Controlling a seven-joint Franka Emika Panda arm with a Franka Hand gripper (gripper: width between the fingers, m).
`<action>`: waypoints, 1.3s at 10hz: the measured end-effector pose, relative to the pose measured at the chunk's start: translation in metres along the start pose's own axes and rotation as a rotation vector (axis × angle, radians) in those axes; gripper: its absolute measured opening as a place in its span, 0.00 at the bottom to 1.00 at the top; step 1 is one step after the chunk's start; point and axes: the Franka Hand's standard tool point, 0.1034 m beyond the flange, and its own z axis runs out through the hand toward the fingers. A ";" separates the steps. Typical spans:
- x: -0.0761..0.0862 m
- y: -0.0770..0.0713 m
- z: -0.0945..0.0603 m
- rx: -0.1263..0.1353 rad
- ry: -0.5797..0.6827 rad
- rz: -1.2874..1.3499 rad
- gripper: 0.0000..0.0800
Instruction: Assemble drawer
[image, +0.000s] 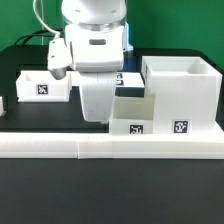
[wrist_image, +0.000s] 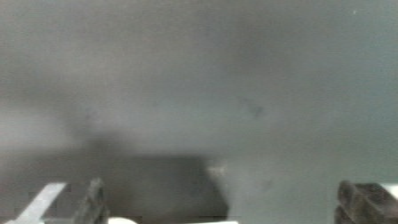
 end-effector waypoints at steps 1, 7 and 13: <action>0.001 0.007 -0.006 -0.007 0.000 0.000 0.81; 0.043 0.024 -0.012 0.007 0.010 0.092 0.81; 0.030 0.017 -0.013 0.016 0.001 0.064 0.81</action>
Offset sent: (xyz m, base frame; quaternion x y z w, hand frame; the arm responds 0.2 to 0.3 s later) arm 0.0172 0.0262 -0.0001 0.0331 0.0417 0.0449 0.9976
